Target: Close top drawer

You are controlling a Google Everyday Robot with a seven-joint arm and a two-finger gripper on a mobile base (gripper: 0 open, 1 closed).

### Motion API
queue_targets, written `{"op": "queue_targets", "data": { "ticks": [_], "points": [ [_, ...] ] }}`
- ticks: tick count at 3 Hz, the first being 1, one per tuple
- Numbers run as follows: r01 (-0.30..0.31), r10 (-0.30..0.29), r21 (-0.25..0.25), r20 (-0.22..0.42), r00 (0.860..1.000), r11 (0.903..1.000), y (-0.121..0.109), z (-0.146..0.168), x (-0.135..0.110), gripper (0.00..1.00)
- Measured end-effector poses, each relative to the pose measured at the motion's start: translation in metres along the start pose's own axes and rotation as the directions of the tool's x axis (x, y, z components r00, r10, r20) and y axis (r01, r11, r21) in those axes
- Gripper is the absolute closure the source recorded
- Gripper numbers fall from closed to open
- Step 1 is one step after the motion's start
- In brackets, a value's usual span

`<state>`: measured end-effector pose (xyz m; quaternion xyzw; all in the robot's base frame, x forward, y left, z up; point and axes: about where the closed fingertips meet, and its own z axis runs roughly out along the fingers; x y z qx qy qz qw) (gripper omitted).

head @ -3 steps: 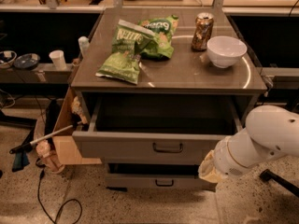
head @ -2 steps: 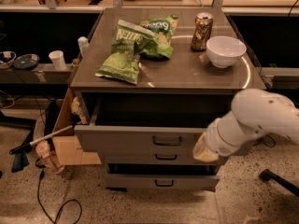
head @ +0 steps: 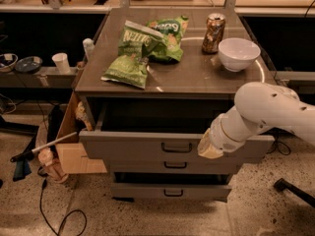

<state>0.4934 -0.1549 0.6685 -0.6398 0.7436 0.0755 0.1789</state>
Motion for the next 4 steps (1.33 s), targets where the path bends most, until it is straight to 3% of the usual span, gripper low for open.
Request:
{"op": "queue_targets", "data": {
  "ticks": [2, 4],
  "points": [
    [0.028, -0.027, 0.066, -0.015, 1.0, 0.9974, -0.043, 0.007, -0.02, 1.0],
    [0.028, -0.027, 0.066, -0.015, 1.0, 0.9974, -0.043, 0.007, -0.02, 0.58]
  ]
}}
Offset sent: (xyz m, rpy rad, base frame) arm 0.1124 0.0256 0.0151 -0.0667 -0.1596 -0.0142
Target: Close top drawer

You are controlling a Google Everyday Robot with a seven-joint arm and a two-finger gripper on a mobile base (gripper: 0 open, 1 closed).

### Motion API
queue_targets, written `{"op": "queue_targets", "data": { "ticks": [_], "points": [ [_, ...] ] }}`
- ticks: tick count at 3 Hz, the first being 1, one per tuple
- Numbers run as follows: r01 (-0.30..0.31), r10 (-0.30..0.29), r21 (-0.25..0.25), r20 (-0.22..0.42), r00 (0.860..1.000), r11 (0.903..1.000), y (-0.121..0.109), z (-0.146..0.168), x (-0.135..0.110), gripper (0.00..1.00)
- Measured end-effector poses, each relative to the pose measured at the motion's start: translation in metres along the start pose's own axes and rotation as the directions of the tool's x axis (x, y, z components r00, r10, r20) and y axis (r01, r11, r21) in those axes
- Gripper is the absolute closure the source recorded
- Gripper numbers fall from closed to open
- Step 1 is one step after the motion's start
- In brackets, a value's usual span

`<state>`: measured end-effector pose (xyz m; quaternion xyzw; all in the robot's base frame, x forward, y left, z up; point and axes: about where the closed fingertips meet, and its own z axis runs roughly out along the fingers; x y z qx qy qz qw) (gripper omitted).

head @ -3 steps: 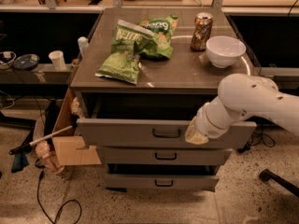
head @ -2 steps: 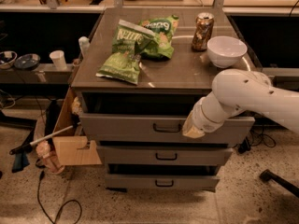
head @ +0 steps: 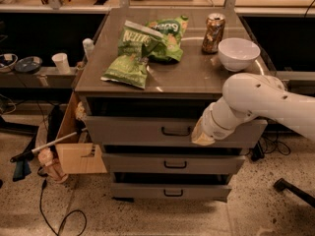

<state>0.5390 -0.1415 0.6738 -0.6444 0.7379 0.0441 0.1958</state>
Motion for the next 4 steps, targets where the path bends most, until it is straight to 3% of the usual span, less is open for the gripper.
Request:
{"op": "queue_targets", "data": {
  "ticks": [1, 2, 4],
  "points": [
    [0.0, 0.0, 0.0, 0.0, 1.0, 1.0, 0.0, 0.0, 0.0, 0.27],
    [0.0, 0.0, 0.0, 0.0, 1.0, 1.0, 0.0, 0.0, 0.0, 0.04],
    [0.0, 0.0, 0.0, 0.0, 1.0, 1.0, 0.0063, -0.0017, 0.001, 0.0]
  ]
}}
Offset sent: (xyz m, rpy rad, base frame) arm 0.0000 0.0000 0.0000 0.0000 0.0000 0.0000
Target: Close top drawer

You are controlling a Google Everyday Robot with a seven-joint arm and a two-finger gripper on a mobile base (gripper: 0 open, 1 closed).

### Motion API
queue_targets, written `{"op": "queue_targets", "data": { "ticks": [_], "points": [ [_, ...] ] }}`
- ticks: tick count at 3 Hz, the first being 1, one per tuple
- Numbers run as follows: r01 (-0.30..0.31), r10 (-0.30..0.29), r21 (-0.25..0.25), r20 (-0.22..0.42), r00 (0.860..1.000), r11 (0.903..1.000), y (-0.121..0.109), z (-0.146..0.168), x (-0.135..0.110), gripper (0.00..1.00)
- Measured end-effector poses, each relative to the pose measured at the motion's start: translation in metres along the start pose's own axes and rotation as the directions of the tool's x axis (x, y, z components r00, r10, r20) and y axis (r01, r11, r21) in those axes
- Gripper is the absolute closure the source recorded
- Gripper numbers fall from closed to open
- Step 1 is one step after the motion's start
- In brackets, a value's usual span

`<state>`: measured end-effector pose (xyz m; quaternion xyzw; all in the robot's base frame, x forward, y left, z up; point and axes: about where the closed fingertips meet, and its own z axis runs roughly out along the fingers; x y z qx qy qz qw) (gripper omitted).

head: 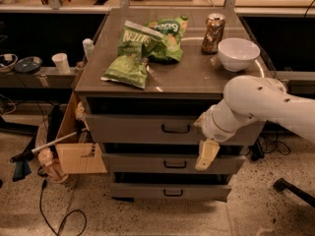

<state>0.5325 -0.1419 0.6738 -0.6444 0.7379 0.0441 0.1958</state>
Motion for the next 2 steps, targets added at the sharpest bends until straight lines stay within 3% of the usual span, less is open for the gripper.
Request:
{"op": "queue_targets", "data": {
  "ticks": [2],
  "points": [
    [0.001, -0.001, 0.007, 0.007, 1.0, 1.0, 0.0066, -0.0109, 0.0, 0.0]
  ]
}}
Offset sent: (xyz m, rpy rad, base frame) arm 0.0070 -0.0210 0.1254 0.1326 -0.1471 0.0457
